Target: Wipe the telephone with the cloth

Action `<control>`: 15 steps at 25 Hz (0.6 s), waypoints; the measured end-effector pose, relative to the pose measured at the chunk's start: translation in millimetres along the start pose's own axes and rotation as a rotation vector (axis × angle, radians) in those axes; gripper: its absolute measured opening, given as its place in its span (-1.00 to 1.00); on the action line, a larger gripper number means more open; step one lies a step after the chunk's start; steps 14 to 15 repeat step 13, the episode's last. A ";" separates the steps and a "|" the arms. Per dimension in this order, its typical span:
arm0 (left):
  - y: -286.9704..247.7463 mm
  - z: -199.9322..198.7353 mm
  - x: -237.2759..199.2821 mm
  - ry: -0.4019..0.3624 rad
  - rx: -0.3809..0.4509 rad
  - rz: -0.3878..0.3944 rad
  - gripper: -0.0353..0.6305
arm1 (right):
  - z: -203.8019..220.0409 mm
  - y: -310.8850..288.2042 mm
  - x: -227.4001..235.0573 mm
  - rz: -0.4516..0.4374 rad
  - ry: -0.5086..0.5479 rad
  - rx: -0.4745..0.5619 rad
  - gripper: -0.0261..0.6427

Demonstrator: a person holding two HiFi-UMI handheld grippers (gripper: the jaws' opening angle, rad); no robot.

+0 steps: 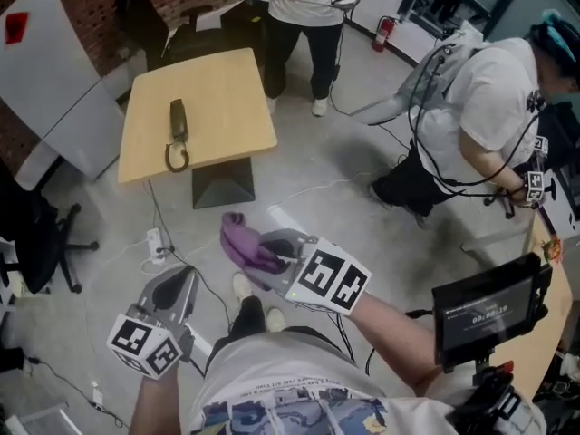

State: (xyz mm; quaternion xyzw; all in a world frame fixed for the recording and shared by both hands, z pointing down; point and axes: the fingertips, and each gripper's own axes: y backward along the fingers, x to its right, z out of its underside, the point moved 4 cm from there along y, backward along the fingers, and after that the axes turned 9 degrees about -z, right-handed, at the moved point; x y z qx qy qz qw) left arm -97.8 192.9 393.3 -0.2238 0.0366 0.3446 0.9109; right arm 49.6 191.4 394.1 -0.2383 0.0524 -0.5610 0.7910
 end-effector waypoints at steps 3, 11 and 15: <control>1.3 2.6 2.8 0.007 -0.008 0.000 -0.88 | -0.1 1.1 -4.1 -0.005 0.000 -0.001 -0.60; -10.2 7.3 10.0 -0.015 -0.033 0.015 -0.88 | 1.3 3.7 -1.5 -0.005 0.001 0.024 -0.60; -12.1 9.5 12.5 -0.019 -0.037 0.016 -0.88 | 4.3 3.7 -1.5 -0.010 0.001 0.025 -0.60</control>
